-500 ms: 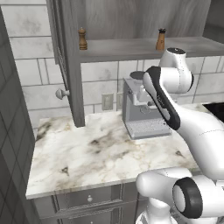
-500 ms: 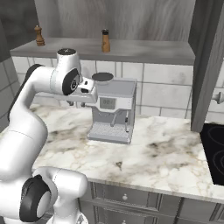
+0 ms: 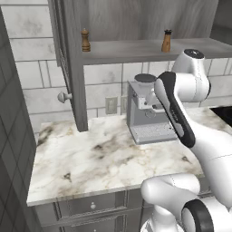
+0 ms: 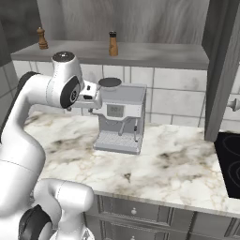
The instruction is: Take 2 condiments from the cabinet and move them on the counter near the stove.Make sure the condiments are lined up with each other, next to each other.
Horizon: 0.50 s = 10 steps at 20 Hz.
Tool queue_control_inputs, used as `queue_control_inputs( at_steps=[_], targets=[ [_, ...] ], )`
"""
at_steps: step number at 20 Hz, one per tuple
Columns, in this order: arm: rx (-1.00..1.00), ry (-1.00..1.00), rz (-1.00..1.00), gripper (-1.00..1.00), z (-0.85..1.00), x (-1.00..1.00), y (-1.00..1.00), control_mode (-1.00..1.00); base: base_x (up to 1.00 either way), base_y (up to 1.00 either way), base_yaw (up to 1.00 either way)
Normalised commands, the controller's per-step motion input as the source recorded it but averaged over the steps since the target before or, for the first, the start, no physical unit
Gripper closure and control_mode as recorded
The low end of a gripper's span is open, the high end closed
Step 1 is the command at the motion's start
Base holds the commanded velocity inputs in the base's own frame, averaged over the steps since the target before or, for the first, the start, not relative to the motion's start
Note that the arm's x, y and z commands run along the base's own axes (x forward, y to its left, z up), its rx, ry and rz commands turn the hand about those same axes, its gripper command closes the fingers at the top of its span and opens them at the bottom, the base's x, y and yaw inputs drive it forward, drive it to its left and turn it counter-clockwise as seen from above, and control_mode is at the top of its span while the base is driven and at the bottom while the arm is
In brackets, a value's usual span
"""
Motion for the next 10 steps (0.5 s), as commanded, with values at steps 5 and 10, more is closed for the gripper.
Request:
queue_control_inputs(
  at_steps=[5,10],
  targets=[
    [0.0,-0.21,0.0,-1.0,0.49,-0.01,0.0,-1.0,0.0,0.0,0.0],
    [0.0,-0.1,-0.02,-1.0,0.53,0.0,0.0,-1.0,0.0,0.0,0.0]
  ],
)
